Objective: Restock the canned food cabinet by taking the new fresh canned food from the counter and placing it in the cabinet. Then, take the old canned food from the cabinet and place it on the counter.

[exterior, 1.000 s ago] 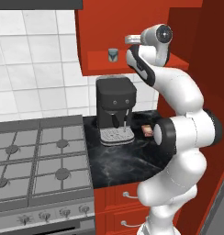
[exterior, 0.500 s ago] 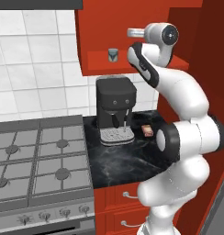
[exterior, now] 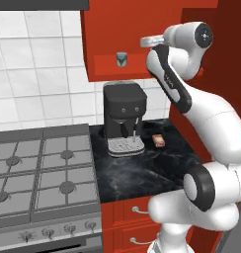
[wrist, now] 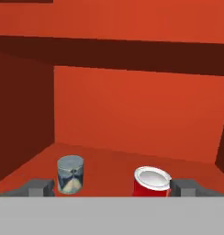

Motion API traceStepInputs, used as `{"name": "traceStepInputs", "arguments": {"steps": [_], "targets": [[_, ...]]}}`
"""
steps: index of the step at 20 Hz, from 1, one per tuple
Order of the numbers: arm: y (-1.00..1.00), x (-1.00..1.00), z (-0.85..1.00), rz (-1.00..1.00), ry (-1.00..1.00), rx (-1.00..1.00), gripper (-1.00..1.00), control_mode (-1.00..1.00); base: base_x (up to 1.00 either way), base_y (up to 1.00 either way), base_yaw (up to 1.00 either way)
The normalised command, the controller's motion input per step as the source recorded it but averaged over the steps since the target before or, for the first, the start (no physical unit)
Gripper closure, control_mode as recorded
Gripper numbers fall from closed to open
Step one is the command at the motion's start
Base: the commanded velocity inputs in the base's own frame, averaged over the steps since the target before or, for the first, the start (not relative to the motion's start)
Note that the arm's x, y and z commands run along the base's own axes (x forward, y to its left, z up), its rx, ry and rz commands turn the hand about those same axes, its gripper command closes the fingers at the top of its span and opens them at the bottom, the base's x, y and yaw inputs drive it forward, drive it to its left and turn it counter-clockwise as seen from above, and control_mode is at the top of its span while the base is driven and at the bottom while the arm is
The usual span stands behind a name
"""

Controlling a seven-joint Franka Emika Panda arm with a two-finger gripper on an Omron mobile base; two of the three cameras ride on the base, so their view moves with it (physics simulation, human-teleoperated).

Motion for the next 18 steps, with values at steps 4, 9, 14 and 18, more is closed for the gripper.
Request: {"name": "traceStepInputs", "arguments": {"steps": [4, 9, 14, 18], "targets": [[0.48, -0.41, -0.57, 0.11, 0.33, -0.32, -1.00, -1.00, 0.00, 0.00, 0.00], [0.45, -0.06, -0.31, 0.00, 0.34, -0.25, -1.00, -1.00, 0.00, 0.00, 0.00], [0.26, 0.01, -0.02, 0.00, 0.04, 0.02, -1.00, -1.00, 0.00, 0.00, 0.00], [0.50, 0.19, -0.21, -0.03, 0.07, 0.00, -1.00, -1.00, 0.00, 0.00, 0.00]]}}
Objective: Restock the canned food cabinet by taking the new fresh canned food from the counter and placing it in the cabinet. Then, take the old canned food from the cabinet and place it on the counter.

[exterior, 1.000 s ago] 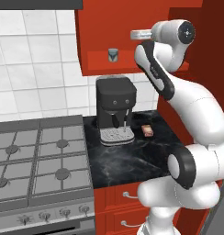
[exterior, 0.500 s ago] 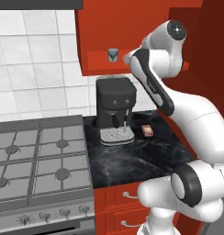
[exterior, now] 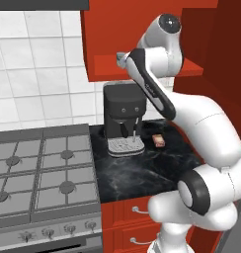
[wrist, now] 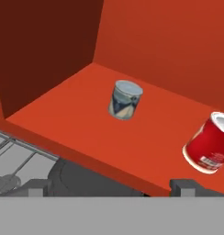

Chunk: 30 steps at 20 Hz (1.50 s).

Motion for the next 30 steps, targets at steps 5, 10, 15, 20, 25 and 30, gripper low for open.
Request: {"name": "traceStepInputs", "arguments": {"steps": [5, 10, 15, 20, 25, 30], "targets": [[0.18, 0.29, -0.31, -0.05, 0.06, 0.04, -1.00, -1.00, 0.00, 0.00, 0.00], [0.03, 0.46, -0.22, -0.08, 0.02, 0.08, -1.00, -1.00, 0.00, 0.00, 0.00], [0.00, 0.48, -0.08, -0.10, 0.00, 0.12, -1.00, -1.00, 0.00, 0.00, 0.00], [0.00, 0.40, 0.00, -0.02, 0.00, 0.00, -1.00, -1.00, 0.00, 0.00, 0.00], [0.01, 0.37, 0.00, -0.02, 0.00, 0.00, -1.00, -1.00, 0.00, 0.00, 0.00], [0.02, 0.26, 0.00, -0.03, 0.03, 0.00, -1.00, -1.00, 0.00, 0.00, 0.00]]}}
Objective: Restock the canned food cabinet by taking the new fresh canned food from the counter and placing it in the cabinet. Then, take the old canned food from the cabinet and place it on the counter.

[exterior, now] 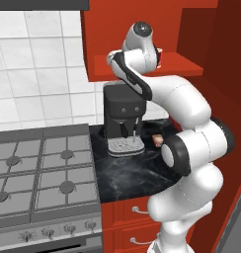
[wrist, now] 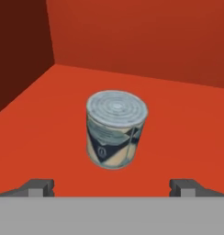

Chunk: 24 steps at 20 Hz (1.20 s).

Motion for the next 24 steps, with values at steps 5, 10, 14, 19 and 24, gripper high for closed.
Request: {"name": "traceStepInputs", "arguments": {"steps": [5, 10, 14, 19, 24], "targets": [[0.01, 0.22, -0.05, -0.04, 0.04, 0.00, -1.00, -1.00, 0.00, 0.00, 0.00], [0.02, 0.27, -0.11, -0.04, 0.04, 0.00, -1.00, -1.00, 0.00, 0.00, 0.00], [0.06, 0.25, -0.15, -0.04, 0.03, 0.00, -1.00, -1.00, 0.00, 0.00, 0.00], [0.16, 0.29, -0.08, -0.03, 0.00, 0.00, -1.00, -1.00, 0.00, 0.00, 0.00], [0.08, 0.31, -0.03, -0.02, 0.00, 0.00, 1.00, -1.00, 0.00, 0.00, 0.00]]}}
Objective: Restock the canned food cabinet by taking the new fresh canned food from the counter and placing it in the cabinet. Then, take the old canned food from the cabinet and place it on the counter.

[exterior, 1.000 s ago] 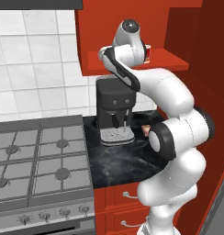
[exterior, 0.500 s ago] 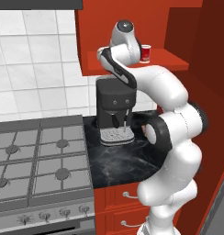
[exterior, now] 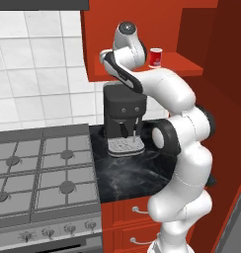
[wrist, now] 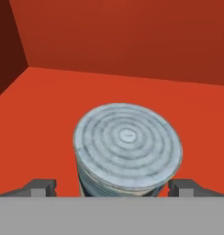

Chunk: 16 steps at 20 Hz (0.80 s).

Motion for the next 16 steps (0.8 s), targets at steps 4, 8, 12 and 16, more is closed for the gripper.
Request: {"name": "traceStepInputs", "arguments": {"steps": [4, 8, 12, 16], "targets": [[-0.02, 0.09, -0.10, 0.00, 0.00, 0.00, 1.00, -1.00, 0.00, 0.00, 0.00], [0.00, 0.00, 0.00, 0.00, 0.00, 0.00, 1.00, -1.00, 0.00, 0.00, 0.00], [-0.04, -0.13, 0.00, 0.00, 0.00, 0.00, 1.00, -1.00, 0.00, 0.00, 0.00], [-0.52, -0.84, 0.02, 0.00, -0.02, 0.08, 1.00, -1.00, 0.00, 0.00, 0.00]]}}
